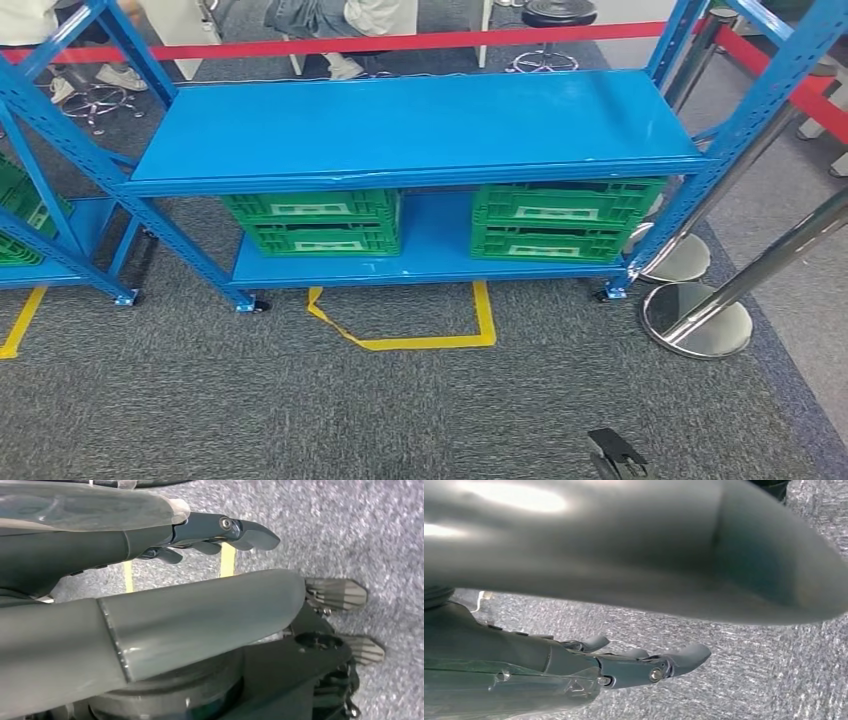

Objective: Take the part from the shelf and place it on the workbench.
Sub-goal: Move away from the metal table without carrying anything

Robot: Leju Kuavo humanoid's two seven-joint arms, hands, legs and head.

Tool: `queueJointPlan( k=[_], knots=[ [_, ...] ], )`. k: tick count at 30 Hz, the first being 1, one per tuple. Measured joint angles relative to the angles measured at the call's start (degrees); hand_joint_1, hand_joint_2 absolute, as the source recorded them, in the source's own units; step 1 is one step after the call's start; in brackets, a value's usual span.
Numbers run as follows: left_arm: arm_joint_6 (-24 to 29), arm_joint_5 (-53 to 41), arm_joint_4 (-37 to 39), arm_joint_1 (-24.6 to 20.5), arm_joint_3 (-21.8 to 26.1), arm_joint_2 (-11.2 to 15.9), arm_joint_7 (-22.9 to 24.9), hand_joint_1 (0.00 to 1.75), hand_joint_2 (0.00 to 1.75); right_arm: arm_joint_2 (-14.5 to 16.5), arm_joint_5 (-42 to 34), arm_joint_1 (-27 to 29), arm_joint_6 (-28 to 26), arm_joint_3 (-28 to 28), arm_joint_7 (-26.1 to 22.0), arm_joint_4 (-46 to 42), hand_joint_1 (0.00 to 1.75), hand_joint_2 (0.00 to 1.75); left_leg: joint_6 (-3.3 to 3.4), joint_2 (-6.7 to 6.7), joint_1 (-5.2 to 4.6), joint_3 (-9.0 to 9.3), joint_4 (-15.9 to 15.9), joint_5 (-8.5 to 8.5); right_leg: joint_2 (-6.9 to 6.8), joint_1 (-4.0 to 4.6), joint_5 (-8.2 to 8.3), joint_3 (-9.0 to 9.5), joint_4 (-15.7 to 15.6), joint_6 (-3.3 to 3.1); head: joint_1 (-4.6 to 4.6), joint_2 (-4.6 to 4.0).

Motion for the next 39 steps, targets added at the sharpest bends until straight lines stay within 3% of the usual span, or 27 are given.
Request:
queueJointPlan(
  k=[7,12,19,21,23,25,26,27,28,30,32,34,36,37,39],
  knots=[
    [0.1,0.08,0.0,0.02,-0.03,-0.04,-0.02,0.0,0.0,0.02,-0.4,0.01,0.23,0.03,-0.33,-0.03,0.0,0.0,-0.61,0.0,-0.01,0.01,-0.22,0.35,-0.03,0.01,0.16,0.01,-0.01,-0.37,-0.63,0.0],
    [0.27,0.15,0.0,0.03,-0.12,-0.01,-0.02,0.0,0.0,0.02,-1.92,0.08,0.05,0.02,-0.84,-0.02,0.0,0.0,-0.68,0.01,-0.19,-0.08,0.04,0.37,-0.03,-0.2,0.43,0.03,-0.11,-0.19,-0.63,0.0],
    [0.36,0.16,0.0,0.01,-0.21,0.07,0.25,0.0,0.0,0.02,-2.68,0.11,0.07,0.02,-1.11,-0.03,0.0,0.0,0.21,0.05,-0.64,-0.33,0.23,0.49,0.05,-0.62,0.93,0.13,-0.6,0.7,-0.72,0.0],
    [0.42,0.24,0.0,-0.01,-0.22,0.04,0.38,0.0,0.0,0.01,-2.85,0.15,0.07,0.02,-1.19,-0.03,0.0,0.0,0.64,0.44,-0.14,0.09,-0.92,1.23,0.06,-0.49,0.5,-0.27,-0.21,1.14,-0.67,0.0],
    [0.48,0.34,0.0,0.03,-0.23,-0.01,0.63,0.0,0.0,0.0,-2.99,0.23,0.07,0.02,-1.26,-0.02,0.0,0.0,0.92,1.01,0.41,0.51,-1.93,1.83,-0.06,-0.38,-2.22,-2.43,4.35,1.48,-0.05,0.0],
    [0.56,0.38,0.0,0.13,-0.24,-0.01,0.8,0.0,0.0,0.0,-3.15,0.39,0.07,0.02,-1.3,-0.01,0.0,0.0,0.98,1.46,0.49,0.56,-2.04,1.84,-0.13,-0.55,-5.38,-5.81,11.88,1.9,0.66,0.0],
    [0.6,0.37,0.0,0.18,-0.25,-0.03,0.83,0.0,0.0,0.0,-3.26,0.54,0.07,0.02,-1.32,-0.01,0.0,0.0,0.87,1.69,0.54,0.65,-2.02,1.75,-0.18,-0.74,-5.77,-6.9,14.22,2.14,0.87,0.0],
    [0.63,0.33,0.0,0.22,-0.25,-0.06,0.83,0.0,0.0,0.0,-3.4,0.73,0.06,0.02,-1.36,-0.01,0.0,0.0,0.68,1.88,0.66,0.82,-1.98,1.58,-0.28,-0.95,-5.05,-7.03,14.47,2.4,0.99,0.0],
    [0.66,0.26,0.0,0.25,-0.26,-0.1,0.83,0.0,0.0,0.0,-3.55,0.89,0.05,0.02,-1.4,-0.01,0.0,0.0,0.4,2.05,0.85,1.08,-1.91,1.33,-0.49,-1.18,-3.3,-6.06,12.37,2.68,1.12,0.0],
    [0.7,0.09,0.02,0.29,-0.28,-0.07,0.8,0.0,0.0,0.07,-3.83,1.03,0.05,0.02,-1.5,-0.01,0.0,0.0,-0.43,2.46,1.07,1.66,-1.54,0.55,-1.87,-1.39,0.28,-2.5,4.85,3.32,1.66,0.0],
    [0.79,-0.04,0.05,0.3,-0.3,0.05,0.73,0.0,0.0,0.18,-4.08,0.96,0.05,0.01,-1.59,-0.01,0.0,0.0,-1.22,2.89,0.77,1.65,-0.78,-0.07,-3.07,-1.29,0.89,-0.33,0.42,2.77,2.04,0.0],
    [0.83,-0.16,0.07,0.23,-0.34,0.03,0.68,0.0,0.0,0.22,-4.22,0.91,0.04,0.0,-1.65,-0.01,0.0,0.0,-1.64,3.44,0.53,1.43,-0.34,-0.26,-2.68,-1.1,0.25,-0.26,0.16,1.45,1.45,0.0],
    [0.83,-0.25,0.07,0.09,-0.38,-0.04,0.65,0.0,0.0,0.22,-4.27,1.04,0.04,0.0,-1.65,-0.01,0.0,0.0,-1.97,3.12,0.75,1.08,0.78,-1.19,-1.86,-0.98,0.21,-0.37,0.22,0.56,0.67,0.0],
    [0.83,-0.28,0.07,0.02,-0.39,-0.06,0.63,0.0,0.0,0.22,-4.28,1.05,0.04,0.0,-1.67,-0.01,0.0,0.0,-2.09,2.53,0.85,0.11,2.82,-2.37,-1.49,-0.97,0.21,-0.34,0.16,0.17,0.43,0.0],
    [0.81,-0.31,0.07,0.0,-0.41,-0.13,0.62,0.0,0.0,0.22,-4.28,0.93,0.04,-0.01,-1.7,-0.01,0.0,0.0,-2.12,1.28,0.93,-4.1,10.62,-5.82,-0.75,-0.8,0.2,-0.41,0.13,-0.43,-0.34,0.0]
  ],
)
